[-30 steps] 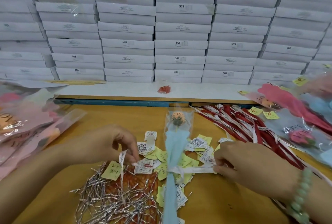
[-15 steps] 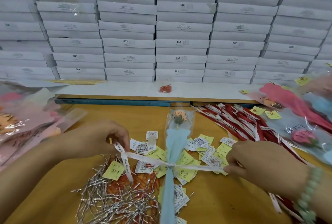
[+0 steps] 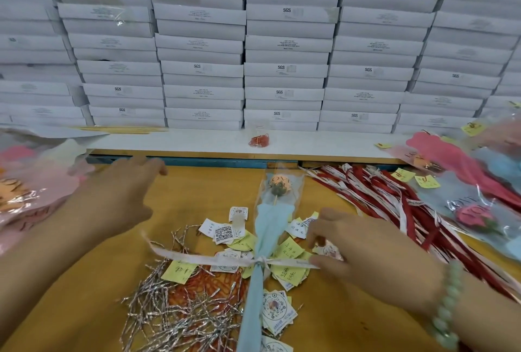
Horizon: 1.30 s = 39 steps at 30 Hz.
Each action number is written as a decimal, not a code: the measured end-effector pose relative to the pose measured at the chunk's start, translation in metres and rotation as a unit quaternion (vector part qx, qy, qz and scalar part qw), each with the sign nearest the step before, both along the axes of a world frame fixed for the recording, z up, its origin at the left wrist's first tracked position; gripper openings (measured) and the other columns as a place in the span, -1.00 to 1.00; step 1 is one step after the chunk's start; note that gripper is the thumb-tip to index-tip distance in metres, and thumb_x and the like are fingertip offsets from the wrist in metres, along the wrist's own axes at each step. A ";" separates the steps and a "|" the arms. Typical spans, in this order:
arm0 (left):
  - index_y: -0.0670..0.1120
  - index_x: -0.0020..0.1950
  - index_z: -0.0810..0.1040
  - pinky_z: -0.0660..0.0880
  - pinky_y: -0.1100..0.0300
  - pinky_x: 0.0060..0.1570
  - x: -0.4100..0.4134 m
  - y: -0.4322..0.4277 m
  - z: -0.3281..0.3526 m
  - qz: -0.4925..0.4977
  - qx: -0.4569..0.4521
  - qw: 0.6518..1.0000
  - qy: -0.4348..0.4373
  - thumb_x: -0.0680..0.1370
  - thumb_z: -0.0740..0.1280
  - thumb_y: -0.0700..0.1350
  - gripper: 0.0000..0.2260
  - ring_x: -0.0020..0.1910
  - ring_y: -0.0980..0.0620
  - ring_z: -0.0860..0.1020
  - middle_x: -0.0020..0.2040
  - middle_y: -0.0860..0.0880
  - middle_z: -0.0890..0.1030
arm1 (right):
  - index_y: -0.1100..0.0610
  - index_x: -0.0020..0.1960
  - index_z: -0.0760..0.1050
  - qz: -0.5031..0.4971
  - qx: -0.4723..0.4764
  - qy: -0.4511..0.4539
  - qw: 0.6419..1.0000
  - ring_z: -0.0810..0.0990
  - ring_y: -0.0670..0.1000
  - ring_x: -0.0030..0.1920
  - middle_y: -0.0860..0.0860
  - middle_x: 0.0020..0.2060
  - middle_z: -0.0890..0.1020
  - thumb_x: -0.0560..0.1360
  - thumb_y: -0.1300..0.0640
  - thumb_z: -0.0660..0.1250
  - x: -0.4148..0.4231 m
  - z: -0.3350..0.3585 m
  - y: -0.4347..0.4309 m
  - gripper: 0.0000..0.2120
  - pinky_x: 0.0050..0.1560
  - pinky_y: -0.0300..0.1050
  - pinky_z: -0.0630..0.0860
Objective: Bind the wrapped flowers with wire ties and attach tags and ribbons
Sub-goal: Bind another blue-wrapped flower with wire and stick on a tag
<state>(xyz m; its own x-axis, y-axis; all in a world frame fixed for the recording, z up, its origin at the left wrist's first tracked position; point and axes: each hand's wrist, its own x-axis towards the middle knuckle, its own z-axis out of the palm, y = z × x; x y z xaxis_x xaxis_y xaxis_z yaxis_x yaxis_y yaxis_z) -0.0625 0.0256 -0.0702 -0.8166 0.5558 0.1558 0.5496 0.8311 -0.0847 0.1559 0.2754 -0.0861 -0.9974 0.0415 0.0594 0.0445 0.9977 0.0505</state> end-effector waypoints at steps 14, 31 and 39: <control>0.19 0.07 0.55 0.45 0.31 -0.08 0.066 0.053 -0.041 -0.295 0.041 0.942 -0.154 0.53 0.35 0.15 -0.86 -0.05 0.29 0.47 -0.08 0.28 0.54 | -0.08 -0.07 0.37 0.029 -0.056 -0.022 0.998 0.51 -0.02 -0.07 -0.10 -0.04 0.54 0.58 -0.05 0.24 -0.030 -0.018 -0.018 -0.91 -0.17 -0.12 0.39; 0.01 -0.12 0.71 0.45 0.06 0.27 0.072 0.061 -0.044 -0.277 0.383 0.685 -0.554 0.48 0.46 0.03 -0.88 0.28 0.08 0.55 0.24 0.05 0.63 | -0.07 -0.16 0.38 0.037 -0.092 -0.016 0.995 0.38 -0.17 -0.22 -0.18 -0.17 0.39 0.56 -0.16 0.23 -0.013 -0.021 -0.002 -0.79 -0.32 -0.33 0.24; -0.11 0.14 0.67 0.57 0.23 0.04 0.082 0.072 -0.053 -0.230 0.492 0.575 -0.612 0.46 0.49 -0.12 -0.74 0.12 -0.09 0.65 0.07 -0.20 0.68 | -0.06 -0.19 0.43 0.023 -0.177 -0.032 0.984 0.47 -0.17 -0.27 -0.16 -0.33 0.50 0.52 -0.13 0.32 -0.011 -0.012 0.002 -0.80 -0.29 -0.26 0.37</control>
<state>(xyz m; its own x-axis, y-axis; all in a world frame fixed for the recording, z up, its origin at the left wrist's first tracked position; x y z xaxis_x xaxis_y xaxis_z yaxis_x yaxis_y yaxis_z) 0.0198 0.0978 -0.1234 -0.4516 0.8911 0.0444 -0.1215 -0.1107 0.9864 0.1449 0.2773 -0.0985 -0.9999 0.0034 -0.0133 0.0073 0.9545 -0.2982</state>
